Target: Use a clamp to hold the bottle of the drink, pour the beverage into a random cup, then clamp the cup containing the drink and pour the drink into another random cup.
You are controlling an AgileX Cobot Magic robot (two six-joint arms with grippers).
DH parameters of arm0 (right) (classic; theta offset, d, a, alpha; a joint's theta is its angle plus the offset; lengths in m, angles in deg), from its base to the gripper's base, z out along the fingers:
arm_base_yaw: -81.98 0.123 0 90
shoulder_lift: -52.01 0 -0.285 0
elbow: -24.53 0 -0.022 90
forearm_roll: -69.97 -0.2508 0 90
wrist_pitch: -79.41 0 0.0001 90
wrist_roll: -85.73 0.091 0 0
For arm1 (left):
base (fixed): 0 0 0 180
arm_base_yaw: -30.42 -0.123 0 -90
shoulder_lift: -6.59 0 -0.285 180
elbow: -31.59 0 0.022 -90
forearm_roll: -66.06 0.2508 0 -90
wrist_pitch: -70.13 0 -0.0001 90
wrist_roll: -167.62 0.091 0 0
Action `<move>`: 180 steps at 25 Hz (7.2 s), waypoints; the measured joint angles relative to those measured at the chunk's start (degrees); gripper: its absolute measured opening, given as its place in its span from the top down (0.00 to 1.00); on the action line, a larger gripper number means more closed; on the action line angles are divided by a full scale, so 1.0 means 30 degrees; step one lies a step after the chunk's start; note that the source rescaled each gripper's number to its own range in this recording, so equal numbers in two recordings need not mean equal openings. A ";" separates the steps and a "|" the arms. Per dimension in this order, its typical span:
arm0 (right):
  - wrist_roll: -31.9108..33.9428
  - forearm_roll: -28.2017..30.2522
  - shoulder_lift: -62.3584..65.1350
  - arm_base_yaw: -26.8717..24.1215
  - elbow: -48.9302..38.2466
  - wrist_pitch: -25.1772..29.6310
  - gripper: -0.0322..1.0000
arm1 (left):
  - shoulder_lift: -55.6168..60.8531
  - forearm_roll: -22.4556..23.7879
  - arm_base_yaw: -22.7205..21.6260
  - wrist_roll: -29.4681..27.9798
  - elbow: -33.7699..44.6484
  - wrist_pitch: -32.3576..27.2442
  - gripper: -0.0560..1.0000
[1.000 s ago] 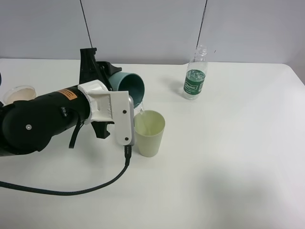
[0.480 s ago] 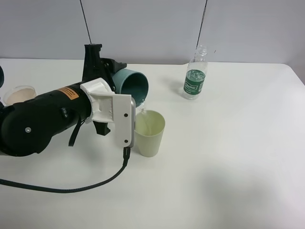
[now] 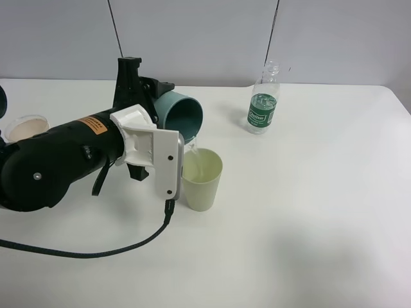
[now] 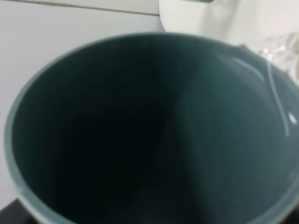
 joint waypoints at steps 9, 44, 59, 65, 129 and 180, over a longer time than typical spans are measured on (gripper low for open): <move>0.0000 0.0000 0.0000 0.0000 0.0000 0.0000 0.00 | 0.0000 0.0813 0.0000 0.1062 0.0000 0.0283 0.93; 0.0000 0.0000 0.0000 0.0000 0.0000 0.0000 0.00 | 0.0000 0.3387 0.0000 0.8037 0.0000 0.1818 0.93; 0.0000 0.0000 0.0000 0.0000 0.0000 0.0000 0.00 | 0.0000 0.3079 0.0000 0.6948 0.0000 0.1818 0.93; 0.0000 0.0000 0.0000 0.0000 0.0000 0.0000 0.00 | 0.0378 0.1710 -0.0231 -0.2933 0.0000 0.0504 0.93; 0.0000 0.0000 0.0000 0.0000 0.0000 0.0000 0.00 | -1.0162 2.6488 -1.4649 -3.7279 -0.1014 0.8247 0.93; 0.0000 0.0000 0.0000 0.0000 0.0000 0.0000 0.00 | 0.9077 2.1958 -1.4649 -3.8638 0.2796 -0.3283 0.02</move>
